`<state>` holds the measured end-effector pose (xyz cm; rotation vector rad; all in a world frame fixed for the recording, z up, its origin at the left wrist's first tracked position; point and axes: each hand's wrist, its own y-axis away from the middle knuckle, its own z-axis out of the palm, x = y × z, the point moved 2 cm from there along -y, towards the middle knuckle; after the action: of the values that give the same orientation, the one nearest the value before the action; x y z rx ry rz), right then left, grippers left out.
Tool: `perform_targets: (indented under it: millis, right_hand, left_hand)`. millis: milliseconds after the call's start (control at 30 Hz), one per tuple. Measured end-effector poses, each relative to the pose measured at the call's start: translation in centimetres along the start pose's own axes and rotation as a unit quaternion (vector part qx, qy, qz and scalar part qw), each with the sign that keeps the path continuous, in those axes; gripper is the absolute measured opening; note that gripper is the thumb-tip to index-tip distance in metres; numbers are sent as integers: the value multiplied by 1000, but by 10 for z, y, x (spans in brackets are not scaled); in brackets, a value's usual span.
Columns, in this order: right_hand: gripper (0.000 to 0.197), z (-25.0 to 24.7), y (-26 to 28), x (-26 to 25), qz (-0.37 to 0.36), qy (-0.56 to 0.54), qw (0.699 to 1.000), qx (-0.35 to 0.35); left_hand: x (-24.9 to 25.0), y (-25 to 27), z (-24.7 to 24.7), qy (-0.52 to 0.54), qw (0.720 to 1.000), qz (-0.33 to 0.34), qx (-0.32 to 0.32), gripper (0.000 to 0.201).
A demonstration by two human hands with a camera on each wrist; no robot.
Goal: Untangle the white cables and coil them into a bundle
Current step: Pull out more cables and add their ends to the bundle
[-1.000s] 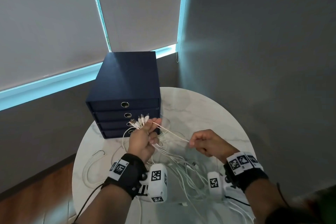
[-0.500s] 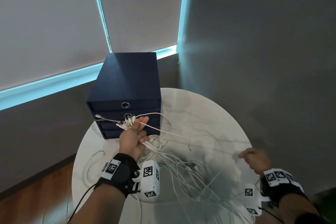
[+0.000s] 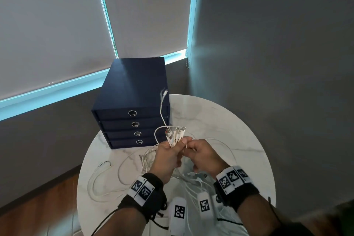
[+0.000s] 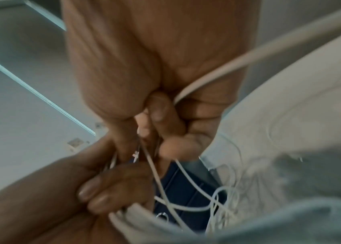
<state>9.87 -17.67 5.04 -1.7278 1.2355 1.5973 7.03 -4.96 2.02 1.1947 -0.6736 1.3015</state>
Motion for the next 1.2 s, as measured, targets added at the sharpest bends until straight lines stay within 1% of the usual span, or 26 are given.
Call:
perform_targets:
  millis: [100,167,200,267,333,367,433,600,733,833,900,967,1033,1100,1133,1200]
  right_hand:
    - [23,5,-2,1,-39,-18,999,25]
    - [28,2,-3,4,-63,9,997,33]
    - [31,-1,-3,6,-68,33,997,26]
    - [34,-9,-1,14,-49,73,996,-11]
    - [35,-20,3,21,-23,75,996,-52]
    - [36,-27,6,24,-13,72,996,-59]
    - [37,-43,11,31,12,64,996,-56]
    - [35,-86,24,45,105,72,991,-35]
    - [32,-114,28,41,119,67,991,14]
    - [32,-129,23,34,105,71,988,84]
    - [32,-136,19,26,78,93,983,140]
    - [30,-139,16,16,36,113,975,186]
    - [29,-142,12,5,-15,112,965,236]
    - [29,-144,8,-9,-56,101,953,281]
    - [28,-143,7,-16,-70,91,950,290]
    - [26,-140,5,-32,-90,73,952,282]
  left_hand:
    - [2,0,-3,49,998,-26,-2,26]
    - [4,-2,-11,93,995,-46,10,29]
    - [6,-4,-15,117,991,-56,21,29]
    - [8,-10,-24,175,980,-79,50,22]
    - [12,-17,-32,233,965,-94,81,15]
    - [14,-19,-37,248,960,-94,92,15]
    - [17,-24,-46,258,956,-91,104,19]
    - [11,-31,-57,265,951,-97,123,21]
    - [5,-31,-56,244,957,-101,121,19]
    - [2,-27,-50,214,965,-104,111,21]
    - [-2,-24,-45,200,968,-110,99,23]
    - [-6,-22,-42,179,973,-119,85,24]
    - [-12,-19,-41,145,977,-137,74,24]
    - [-17,-16,-42,105,979,-158,76,20]
    - [-20,-14,-43,90,979,-164,81,18]
    - [-24,-13,-45,82,977,-170,96,16]
